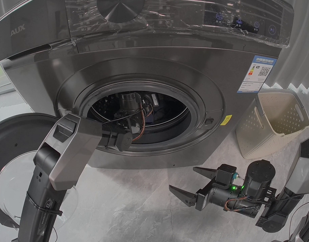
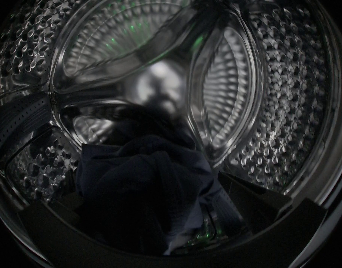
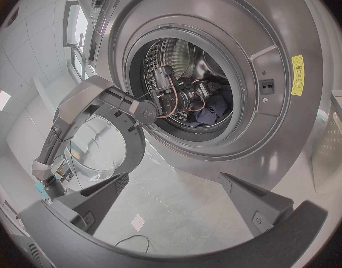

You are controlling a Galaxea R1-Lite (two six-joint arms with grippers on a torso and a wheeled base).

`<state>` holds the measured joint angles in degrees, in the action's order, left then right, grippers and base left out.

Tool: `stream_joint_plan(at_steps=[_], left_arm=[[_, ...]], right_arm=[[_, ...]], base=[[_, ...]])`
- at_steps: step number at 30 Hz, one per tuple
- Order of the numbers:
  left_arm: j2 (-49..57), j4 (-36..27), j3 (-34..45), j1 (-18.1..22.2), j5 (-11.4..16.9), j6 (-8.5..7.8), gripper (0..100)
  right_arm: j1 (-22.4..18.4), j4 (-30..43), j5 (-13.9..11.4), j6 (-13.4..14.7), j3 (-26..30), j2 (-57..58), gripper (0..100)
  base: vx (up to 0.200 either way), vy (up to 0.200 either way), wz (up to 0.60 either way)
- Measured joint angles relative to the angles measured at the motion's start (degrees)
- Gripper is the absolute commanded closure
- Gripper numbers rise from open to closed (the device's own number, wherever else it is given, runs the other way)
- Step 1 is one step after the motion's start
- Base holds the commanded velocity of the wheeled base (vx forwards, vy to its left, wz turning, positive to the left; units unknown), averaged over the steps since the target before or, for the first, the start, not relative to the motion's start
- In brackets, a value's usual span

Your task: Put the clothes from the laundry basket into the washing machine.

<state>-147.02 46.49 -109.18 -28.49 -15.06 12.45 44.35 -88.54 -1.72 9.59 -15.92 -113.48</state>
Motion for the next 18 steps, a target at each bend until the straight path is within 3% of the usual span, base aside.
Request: stream_joint_plan(at_steps=[10,18], left_arm=[[8.5,-0.1,20.7,-1.0,-0.2,-3.85,0],[11.9,2.1,30.9,-1.2,-0.3,-4.97,0]], right_arm=[[0.0,0.0,0.0,0.0,0.1,0.0,0],[0.1,0.0,0.1,0.0,0.3,0.0,0]], base=[[0.000,0.000,0.00],[0.000,0.000,0.00]])
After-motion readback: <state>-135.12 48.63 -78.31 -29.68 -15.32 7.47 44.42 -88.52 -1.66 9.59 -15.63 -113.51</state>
